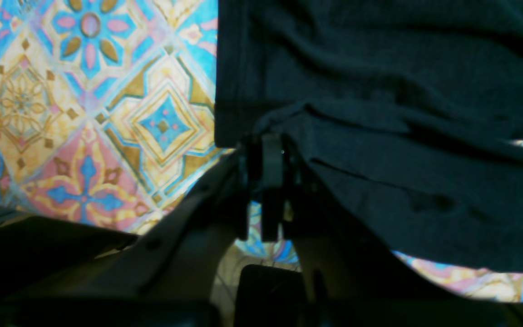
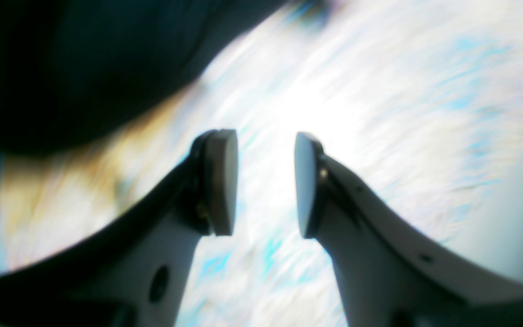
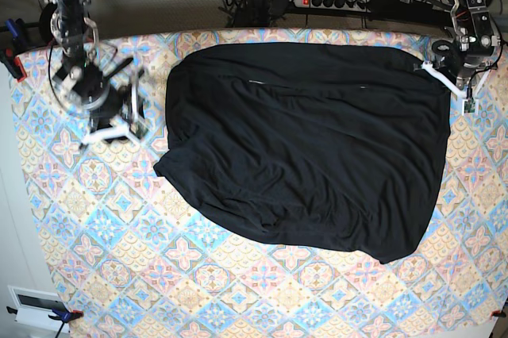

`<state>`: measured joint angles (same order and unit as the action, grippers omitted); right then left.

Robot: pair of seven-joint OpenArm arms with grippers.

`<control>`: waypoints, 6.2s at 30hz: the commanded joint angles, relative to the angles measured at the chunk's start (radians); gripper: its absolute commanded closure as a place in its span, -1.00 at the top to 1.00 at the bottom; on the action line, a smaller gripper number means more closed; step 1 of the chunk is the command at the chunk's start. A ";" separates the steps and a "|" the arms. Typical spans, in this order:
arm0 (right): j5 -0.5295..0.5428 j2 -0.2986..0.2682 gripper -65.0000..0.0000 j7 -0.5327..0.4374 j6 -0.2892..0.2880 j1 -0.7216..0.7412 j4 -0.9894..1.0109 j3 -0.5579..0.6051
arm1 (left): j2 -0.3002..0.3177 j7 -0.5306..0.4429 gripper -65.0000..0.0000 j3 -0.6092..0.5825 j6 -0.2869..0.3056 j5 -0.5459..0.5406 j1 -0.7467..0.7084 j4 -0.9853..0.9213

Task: Layout the t-shirt on the table in an organized manner, then fold the t-shirt properly
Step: 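Regrasp the shirt corner with the right gripper and drag it outward, then hold both shirt ends and stretch the shirt taut between the grippers, then hold the shirt edge with both grippers and lower it onto the table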

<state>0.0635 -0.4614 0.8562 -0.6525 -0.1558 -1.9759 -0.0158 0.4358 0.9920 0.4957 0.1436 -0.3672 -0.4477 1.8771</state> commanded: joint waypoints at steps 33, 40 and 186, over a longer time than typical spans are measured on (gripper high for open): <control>0.181 0.195 -0.21 0.067 -0.005 0.270 0.461 -0.003 | 0.018 -0.015 -1.00 0.007 -0.002 -0.003 0.008 0.017; 0.190 0.197 -0.19 0.067 -0.003 0.270 0.471 0.001 | 0.018 -0.015 -1.00 0.007 -0.002 -0.003 0.008 0.017; 0.187 0.109 -0.38 0.033 -0.002 -0.070 0.240 -0.338 | -0.042 -0.022 -0.55 -0.076 0.293 -0.037 0.255 -0.261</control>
<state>0.2428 -0.3355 0.9058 -0.6548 -0.2356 -1.7218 -0.3492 0.3767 0.9825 0.4126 0.4377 -0.3939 -0.1951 1.6009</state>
